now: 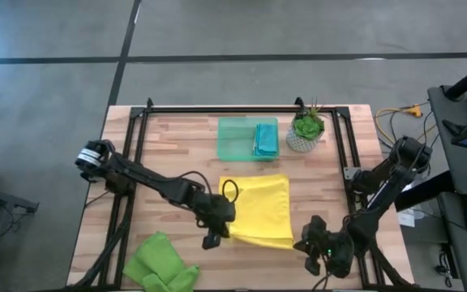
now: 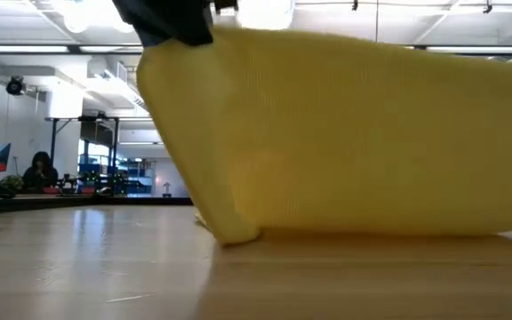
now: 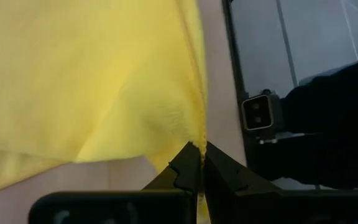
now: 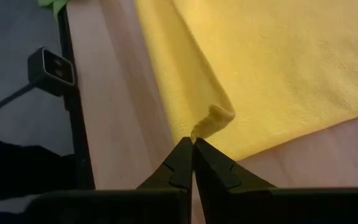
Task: Fold microfiber towels
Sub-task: Fold the yellow microfiber cloth
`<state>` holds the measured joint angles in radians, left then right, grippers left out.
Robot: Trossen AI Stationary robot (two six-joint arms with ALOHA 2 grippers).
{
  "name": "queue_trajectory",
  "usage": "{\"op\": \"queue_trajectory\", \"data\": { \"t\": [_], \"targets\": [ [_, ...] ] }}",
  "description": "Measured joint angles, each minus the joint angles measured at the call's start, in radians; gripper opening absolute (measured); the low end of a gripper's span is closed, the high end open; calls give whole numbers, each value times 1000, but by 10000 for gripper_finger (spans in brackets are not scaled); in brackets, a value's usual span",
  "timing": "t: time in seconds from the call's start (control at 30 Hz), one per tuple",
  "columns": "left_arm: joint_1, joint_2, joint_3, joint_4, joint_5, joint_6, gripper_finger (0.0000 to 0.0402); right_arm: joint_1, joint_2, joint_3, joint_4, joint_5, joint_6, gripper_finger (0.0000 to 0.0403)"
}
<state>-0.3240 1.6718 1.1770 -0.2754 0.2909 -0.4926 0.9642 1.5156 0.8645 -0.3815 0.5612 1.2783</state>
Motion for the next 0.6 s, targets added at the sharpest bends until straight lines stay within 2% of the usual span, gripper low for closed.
{"op": "queue_trajectory", "data": {
  "t": [0.13, 0.23, 0.5, 0.6],
  "targets": [
    [5, 0, -9, 4, 11, 22, 4, -2, 14, -3, -1, -14, -4, 9],
    [4, 0, -9, 6, 33, 55, 31, -2, 26, -3, 0, -19, 1, 9],
    [8, -26, -9, -24, 71, 54, 189, 19, 83, -3, 58, -96, 19, 9],
    [8, -21, -10, -64, 23, 21, 231, 25, 92, -3, 79, -95, 24, 9]
  ]
}}
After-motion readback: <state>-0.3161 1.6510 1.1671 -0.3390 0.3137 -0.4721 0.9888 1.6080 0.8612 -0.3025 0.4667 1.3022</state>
